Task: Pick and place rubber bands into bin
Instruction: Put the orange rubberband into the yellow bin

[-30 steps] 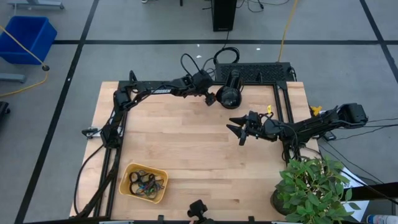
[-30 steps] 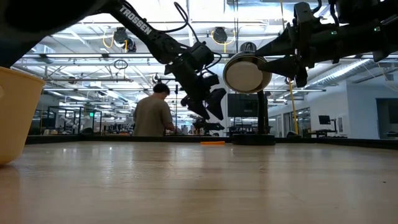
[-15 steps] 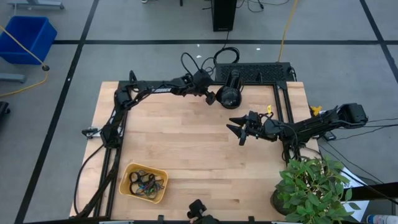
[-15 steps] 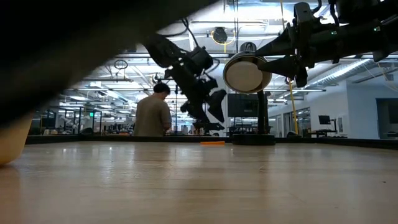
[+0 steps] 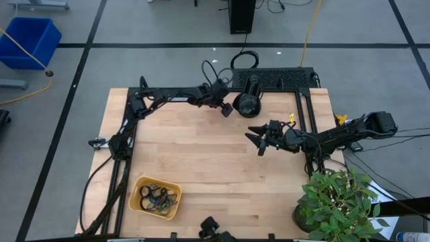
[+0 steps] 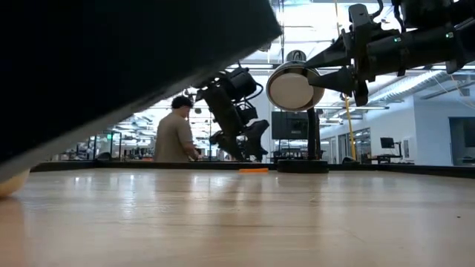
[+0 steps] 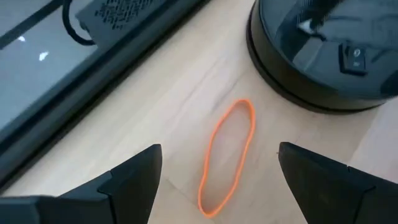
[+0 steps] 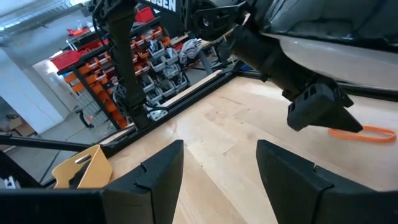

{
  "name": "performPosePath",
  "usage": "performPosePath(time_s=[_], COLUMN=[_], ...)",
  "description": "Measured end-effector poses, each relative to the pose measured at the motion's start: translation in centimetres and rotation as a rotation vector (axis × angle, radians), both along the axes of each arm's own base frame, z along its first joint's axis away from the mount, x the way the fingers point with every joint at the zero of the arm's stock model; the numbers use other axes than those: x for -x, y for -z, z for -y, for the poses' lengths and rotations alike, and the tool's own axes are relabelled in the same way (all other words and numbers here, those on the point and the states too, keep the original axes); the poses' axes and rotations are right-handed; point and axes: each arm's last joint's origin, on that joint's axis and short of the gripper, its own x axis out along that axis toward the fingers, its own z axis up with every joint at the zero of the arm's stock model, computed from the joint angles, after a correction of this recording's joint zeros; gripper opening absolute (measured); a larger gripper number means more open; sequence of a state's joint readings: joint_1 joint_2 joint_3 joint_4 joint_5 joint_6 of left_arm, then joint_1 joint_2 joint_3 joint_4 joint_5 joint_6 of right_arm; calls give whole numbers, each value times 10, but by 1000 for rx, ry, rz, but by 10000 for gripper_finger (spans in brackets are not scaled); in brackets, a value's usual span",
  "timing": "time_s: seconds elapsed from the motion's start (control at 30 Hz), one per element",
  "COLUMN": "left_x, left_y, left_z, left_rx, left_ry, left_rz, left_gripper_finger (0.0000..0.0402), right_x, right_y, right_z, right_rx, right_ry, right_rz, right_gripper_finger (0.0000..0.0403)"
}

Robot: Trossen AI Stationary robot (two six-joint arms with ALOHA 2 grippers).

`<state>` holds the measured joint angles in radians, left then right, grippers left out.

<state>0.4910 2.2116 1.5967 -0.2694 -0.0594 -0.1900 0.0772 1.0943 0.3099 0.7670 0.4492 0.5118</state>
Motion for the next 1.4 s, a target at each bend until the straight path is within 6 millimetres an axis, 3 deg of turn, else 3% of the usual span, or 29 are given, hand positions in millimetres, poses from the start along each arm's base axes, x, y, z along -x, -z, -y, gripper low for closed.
performPosePath(time_s=[0.3,0.6,0.83,1.1,1.4], left_x=[10,7,13,39,95], left_y=[-1,-3,-51,-99,-149], left_z=[-8,-3,20,59,126], left_rx=[206,156,104,50,26], left_ry=[3,97,187,104,115], left_rz=[20,2,1,-108,160], left_gripper_finger=[324,323,330,327,326], right_x=[0,0,0,0,-1], right_y=[0,0,0,-1,-1], right_z=[0,0,0,0,-2], right_rx=[-1,1,76,130,201], right_ry=[0,0,-11,-19,-74], right_rz=[2,3,-30,-45,-67], right_gripper_finger=[196,196,196,196,196])
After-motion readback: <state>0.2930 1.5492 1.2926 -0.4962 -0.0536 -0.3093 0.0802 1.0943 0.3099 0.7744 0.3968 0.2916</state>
